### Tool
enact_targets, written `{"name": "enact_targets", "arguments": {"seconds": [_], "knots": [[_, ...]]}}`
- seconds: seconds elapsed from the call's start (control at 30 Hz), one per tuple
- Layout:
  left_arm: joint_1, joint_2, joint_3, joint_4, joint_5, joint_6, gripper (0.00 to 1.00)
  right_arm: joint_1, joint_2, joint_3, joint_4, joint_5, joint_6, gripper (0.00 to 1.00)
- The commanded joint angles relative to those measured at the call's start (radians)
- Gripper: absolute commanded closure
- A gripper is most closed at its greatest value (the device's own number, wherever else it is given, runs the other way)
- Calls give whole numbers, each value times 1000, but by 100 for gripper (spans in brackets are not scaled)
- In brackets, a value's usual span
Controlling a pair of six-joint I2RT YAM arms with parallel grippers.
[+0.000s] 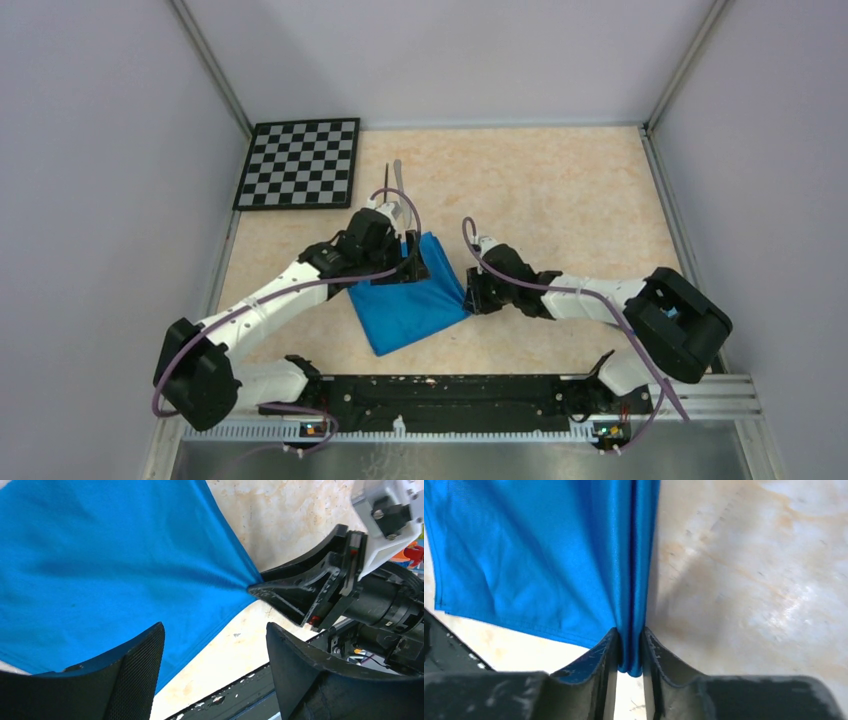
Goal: Fold the napkin into a case and place the utensils inside
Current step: Smooth out the lower triangle-folded napkin at the center of the board.
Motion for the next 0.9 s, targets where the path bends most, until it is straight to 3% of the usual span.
{"name": "enact_targets", "arguments": {"seconds": [0.0, 0.13, 0.23, 0.33, 0.4, 0.47, 0.63, 0.73, 0.87], "knots": [[4, 26, -26, 102, 14, -16, 22, 1, -89, -88, 15, 97, 63, 82], [7, 159, -19, 255, 88, -39, 28, 1, -160, -212, 177, -21, 142, 100], [7, 314, 87, 243, 108, -46, 33, 2, -169, -258, 244, -54, 170, 100], [7, 465, 219, 197, 82, -65, 48, 2, -178, -253, 234, -64, 159, 77], [5, 548, 310, 147, 54, -59, 52, 1, -196, -254, 222, -55, 157, 64], [1, 594, 361, 128, 9, -54, 54, 1, -208, -248, 209, -52, 153, 57], [1, 640, 391, 131, -52, -45, 69, 1, -192, -249, 218, -61, 157, 55], [1, 666, 400, 140, -57, -39, 73, 1, -188, -253, 227, -58, 157, 58], [1, 713, 413, 189, -33, -25, 79, 1, -188, -246, 210, -48, 137, 68]]}}
